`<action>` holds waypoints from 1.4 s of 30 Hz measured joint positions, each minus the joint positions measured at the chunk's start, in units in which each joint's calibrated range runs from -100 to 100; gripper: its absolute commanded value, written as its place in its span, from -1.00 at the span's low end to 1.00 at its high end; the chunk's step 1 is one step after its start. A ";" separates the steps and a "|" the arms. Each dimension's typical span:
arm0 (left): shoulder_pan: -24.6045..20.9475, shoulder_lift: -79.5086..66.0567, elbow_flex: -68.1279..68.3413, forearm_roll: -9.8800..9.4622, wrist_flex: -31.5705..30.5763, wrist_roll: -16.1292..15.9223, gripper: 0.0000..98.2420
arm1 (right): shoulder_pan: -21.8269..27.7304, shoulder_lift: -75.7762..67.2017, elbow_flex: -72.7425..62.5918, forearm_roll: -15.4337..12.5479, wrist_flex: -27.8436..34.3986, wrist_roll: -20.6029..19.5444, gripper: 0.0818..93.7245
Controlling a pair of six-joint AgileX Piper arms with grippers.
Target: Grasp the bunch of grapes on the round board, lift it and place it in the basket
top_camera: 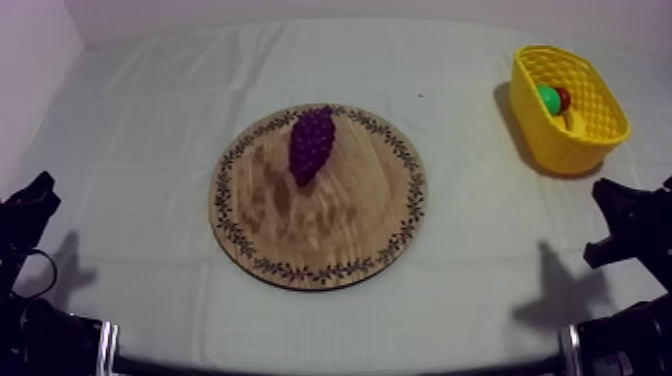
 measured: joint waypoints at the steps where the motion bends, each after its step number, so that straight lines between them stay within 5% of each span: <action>1: 0.00 0.00 0.00 0.00 0.00 0.00 -1.00 | -0.04 0.08 -0.06 -0.27 0.00 0.82 -0.98; 11: 0.00 0.00 0.00 0.00 0.00 0.00 -1.00 | 3.24 10.01 -5.02 -2.37 -1.56 6.20 -0.99; 26: 0.00 0.00 0.00 0.00 0.00 0.00 -1.00 | 6.69 38.61 -41.38 -6.39 11.67 -2.93 -0.99; 42: 0.00 0.00 0.00 0.00 0.02 0.00 -1.00 | -4.38 72.38 -82.07 -5.39 36.23 -12.46 -0.99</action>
